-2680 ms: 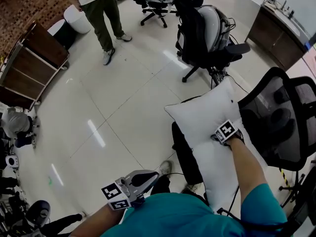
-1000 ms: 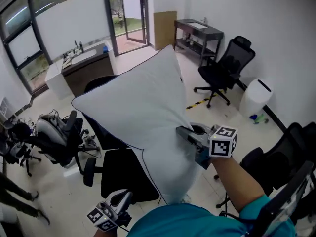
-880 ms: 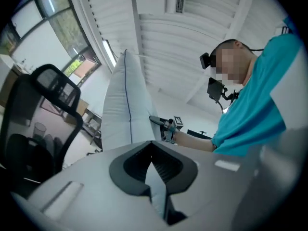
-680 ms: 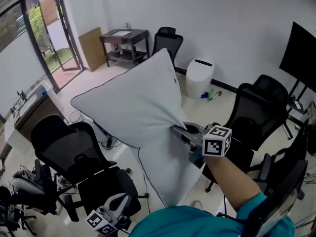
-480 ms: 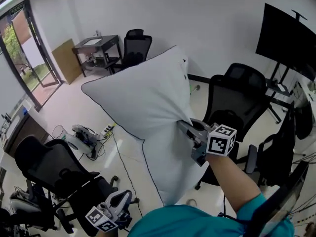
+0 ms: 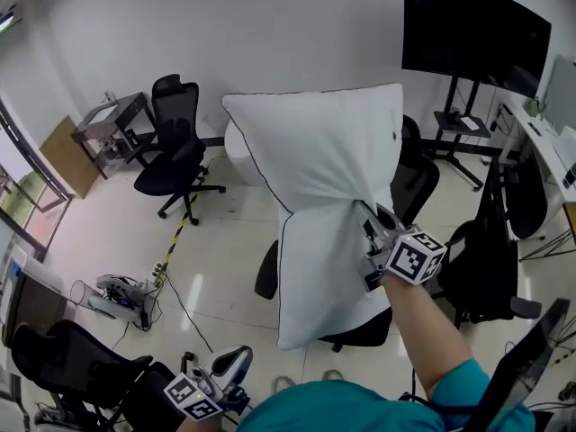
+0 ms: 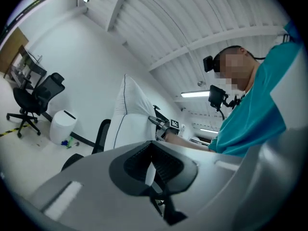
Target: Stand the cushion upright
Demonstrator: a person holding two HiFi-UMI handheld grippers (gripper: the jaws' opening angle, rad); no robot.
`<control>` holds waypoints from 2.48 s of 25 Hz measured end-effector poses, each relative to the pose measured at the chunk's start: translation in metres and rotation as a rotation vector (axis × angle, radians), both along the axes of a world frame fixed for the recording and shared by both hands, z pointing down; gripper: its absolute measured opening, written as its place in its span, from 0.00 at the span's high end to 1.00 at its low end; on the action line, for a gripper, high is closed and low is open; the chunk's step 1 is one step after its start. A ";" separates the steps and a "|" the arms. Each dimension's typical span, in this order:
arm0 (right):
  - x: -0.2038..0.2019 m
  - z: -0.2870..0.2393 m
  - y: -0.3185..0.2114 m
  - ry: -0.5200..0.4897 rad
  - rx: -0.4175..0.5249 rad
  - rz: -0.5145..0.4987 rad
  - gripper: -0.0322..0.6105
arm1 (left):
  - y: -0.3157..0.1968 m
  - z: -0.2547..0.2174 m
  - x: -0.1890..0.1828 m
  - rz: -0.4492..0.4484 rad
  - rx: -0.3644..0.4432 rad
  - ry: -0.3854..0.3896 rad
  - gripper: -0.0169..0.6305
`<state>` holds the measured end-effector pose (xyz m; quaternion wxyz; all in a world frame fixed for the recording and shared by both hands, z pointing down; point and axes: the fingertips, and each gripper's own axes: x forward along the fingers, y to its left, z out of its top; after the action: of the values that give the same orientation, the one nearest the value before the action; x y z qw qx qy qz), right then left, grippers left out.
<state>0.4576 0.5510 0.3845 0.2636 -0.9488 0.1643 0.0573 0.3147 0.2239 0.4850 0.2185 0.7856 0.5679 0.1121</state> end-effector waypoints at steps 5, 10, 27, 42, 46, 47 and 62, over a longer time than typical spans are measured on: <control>0.017 0.068 0.059 -0.082 -0.040 0.207 0.94 | 0.023 0.020 0.030 0.089 0.039 -0.058 0.96; 0.052 0.228 0.060 -0.395 -0.106 0.266 0.93 | 0.012 0.048 0.068 0.143 0.091 -0.142 0.96; -0.007 0.319 0.025 -0.648 -0.025 0.129 0.43 | 0.007 0.074 0.133 0.325 0.065 -0.175 0.96; -0.244 0.103 -0.066 -0.140 0.126 -0.194 0.95 | 0.058 0.003 -0.012 0.434 -0.043 -0.003 0.96; -0.324 0.095 -0.079 -0.112 0.122 -0.285 0.95 | 0.065 -0.002 -0.105 0.400 -0.079 -0.021 0.96; -0.342 0.095 -0.084 -0.114 0.116 -0.312 0.95 | 0.065 -0.001 -0.126 0.389 -0.089 -0.038 0.96; -0.464 0.103 -0.191 -0.158 0.048 -0.395 0.95 | -0.066 -0.014 -0.250 0.208 -0.078 0.002 0.96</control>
<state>-0.0061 0.3603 0.4872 0.3042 -0.8932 0.3244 -0.0660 0.0651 0.1579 0.4708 0.2354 0.7135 0.6505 0.1110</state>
